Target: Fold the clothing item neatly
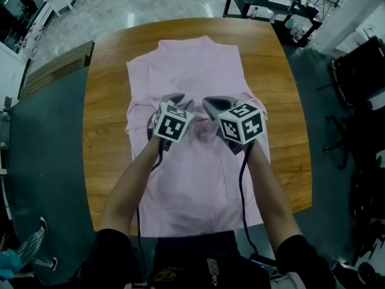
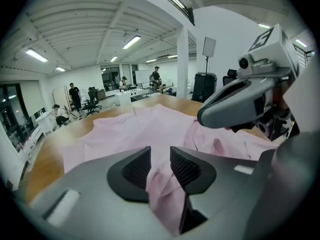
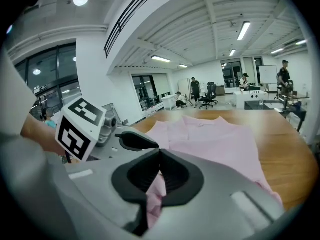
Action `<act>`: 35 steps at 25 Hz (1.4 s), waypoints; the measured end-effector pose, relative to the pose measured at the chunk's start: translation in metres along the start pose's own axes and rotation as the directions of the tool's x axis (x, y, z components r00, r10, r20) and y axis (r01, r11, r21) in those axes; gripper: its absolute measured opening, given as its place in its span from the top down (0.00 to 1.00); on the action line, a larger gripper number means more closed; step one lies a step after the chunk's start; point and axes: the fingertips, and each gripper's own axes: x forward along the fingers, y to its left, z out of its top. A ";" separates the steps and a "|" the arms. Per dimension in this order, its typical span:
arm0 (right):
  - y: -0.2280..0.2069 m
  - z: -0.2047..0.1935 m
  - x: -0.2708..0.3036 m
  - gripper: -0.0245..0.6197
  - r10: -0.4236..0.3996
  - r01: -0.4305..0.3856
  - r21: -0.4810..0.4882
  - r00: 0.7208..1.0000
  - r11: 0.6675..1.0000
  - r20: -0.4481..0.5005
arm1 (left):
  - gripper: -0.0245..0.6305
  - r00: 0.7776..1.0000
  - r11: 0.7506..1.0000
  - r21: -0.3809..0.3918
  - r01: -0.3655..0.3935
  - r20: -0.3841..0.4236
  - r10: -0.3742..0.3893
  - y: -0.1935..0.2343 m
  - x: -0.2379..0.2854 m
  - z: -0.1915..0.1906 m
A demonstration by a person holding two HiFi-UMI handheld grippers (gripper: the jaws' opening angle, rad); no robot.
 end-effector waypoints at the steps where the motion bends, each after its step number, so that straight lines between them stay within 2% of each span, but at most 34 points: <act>1: 0.001 0.003 0.004 0.96 -0.001 0.001 -0.002 1.000 1.000 0.002 | 0.76 1.000 1.000 -0.014 -0.004 0.014 0.005 0.005 -0.005 0.002; 5: 0.023 0.016 0.028 0.96 0.029 -0.030 -0.053 1.000 0.998 -0.010 | 0.78 0.996 0.993 -0.095 -0.069 0.044 0.074 0.050 -0.029 -0.005; 8: 0.044 0.020 0.055 0.96 0.056 -0.062 -0.109 0.997 0.992 -0.052 | 0.83 0.992 0.981 -0.155 -0.119 0.026 0.124 0.090 -0.044 -0.026; 15: 0.090 0.013 0.123 0.95 0.085 -0.120 -0.214 0.983 0.969 -0.162 | 0.83 0.985 0.964 -0.205 -0.172 -0.024 0.171 0.159 -0.055 -0.063; 17: 0.099 0.006 0.139 0.91 0.089 -0.140 -0.239 0.974 0.961 -0.210 | 0.83 0.984 0.960 -0.217 -0.176 -0.035 0.172 0.168 -0.052 -0.070; 19: 0.104 -0.005 0.152 0.81 0.072 -0.143 -0.262 0.962 0.954 -0.262 | 0.83 0.985 0.960 -0.223 -0.170 -0.047 0.163 0.173 -0.046 -0.077; 21: 0.105 -0.018 0.164 0.71 0.031 -0.132 -0.302 0.948 0.944 -0.318 | 0.83 0.987 0.959 -0.231 -0.162 -0.055 0.153 0.177 -0.039 -0.083; 23: 0.102 -0.032 0.174 0.68 -0.022 -0.122 -0.354 0.926 0.927 -0.377 | 0.83 0.987 0.958 -0.238 -0.159 -0.063 0.148 0.181 -0.034 -0.088; 26: 0.094 -0.045 0.178 0.70 -0.070 -0.103 -0.380 0.907 0.919 -0.415 | 0.83 0.987 0.955 -0.256 -0.152 -0.082 0.135 0.185 -0.025 -0.101; 27: 0.092 -0.044 0.177 0.72 -0.067 -0.095 -0.363 0.911 0.927 -0.407 | 0.83 0.988 0.953 -0.265 -0.148 -0.086 0.129 0.185 -0.022 -0.105; 29: 0.089 -0.038 0.171 0.84 -0.053 -0.081 -0.326 0.923 0.942 -0.381 | 0.83 0.988 0.951 -0.271 -0.145 -0.091 0.125 0.184 -0.019 -0.111; 31: 0.083 -0.028 0.164 0.92 -0.041 -0.068 -0.293 0.936 0.954 -0.351 | 0.83 0.988 0.954 -0.261 -0.149 -0.090 0.129 0.185 -0.019 -0.110; 35: 0.068 -0.006 0.149 0.94 -0.040 -0.029 -0.237 0.959 0.971 -0.280 | 0.83 0.984 0.958 -0.236 -0.165 -0.108 0.143 0.183 -0.020 -0.106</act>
